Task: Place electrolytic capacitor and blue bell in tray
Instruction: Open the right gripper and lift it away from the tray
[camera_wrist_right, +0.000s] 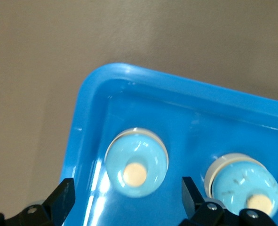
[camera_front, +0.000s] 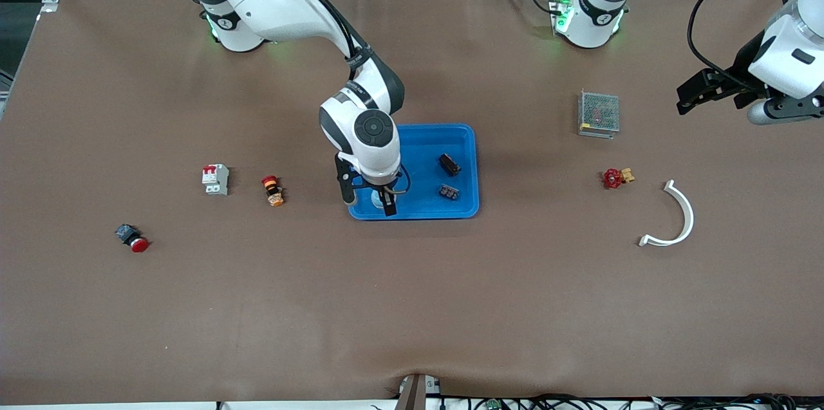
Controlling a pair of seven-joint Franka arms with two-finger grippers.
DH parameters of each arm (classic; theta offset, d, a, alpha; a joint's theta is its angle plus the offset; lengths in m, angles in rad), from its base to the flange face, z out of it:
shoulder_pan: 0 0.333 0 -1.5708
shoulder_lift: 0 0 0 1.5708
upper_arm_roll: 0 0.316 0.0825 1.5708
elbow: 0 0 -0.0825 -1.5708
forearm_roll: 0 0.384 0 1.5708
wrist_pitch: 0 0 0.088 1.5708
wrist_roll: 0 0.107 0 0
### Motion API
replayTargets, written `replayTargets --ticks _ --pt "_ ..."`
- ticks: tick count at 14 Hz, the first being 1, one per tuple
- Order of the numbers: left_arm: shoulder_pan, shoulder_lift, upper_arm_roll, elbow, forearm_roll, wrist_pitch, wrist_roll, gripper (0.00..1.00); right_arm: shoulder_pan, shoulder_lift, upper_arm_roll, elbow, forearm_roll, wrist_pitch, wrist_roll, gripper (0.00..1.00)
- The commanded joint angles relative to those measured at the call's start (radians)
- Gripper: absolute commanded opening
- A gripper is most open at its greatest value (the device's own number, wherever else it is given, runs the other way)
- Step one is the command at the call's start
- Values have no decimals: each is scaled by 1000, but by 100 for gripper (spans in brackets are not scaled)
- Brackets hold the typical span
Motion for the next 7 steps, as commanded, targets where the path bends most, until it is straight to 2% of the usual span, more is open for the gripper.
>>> replayTargets --ticks 1,5,7 --pt "7 -17 1 -1 -15 -16 20 100 -40 -39 20 4 31 -77 -85 100" --pt "5 -18 1 -1 -15 -16 19 100 -106 -81 18 6 53 -137 -289 100" --pt "7 -18 1 -1 -15 -16 19 100 -150 -79 14 6 50 -130 -497 100"
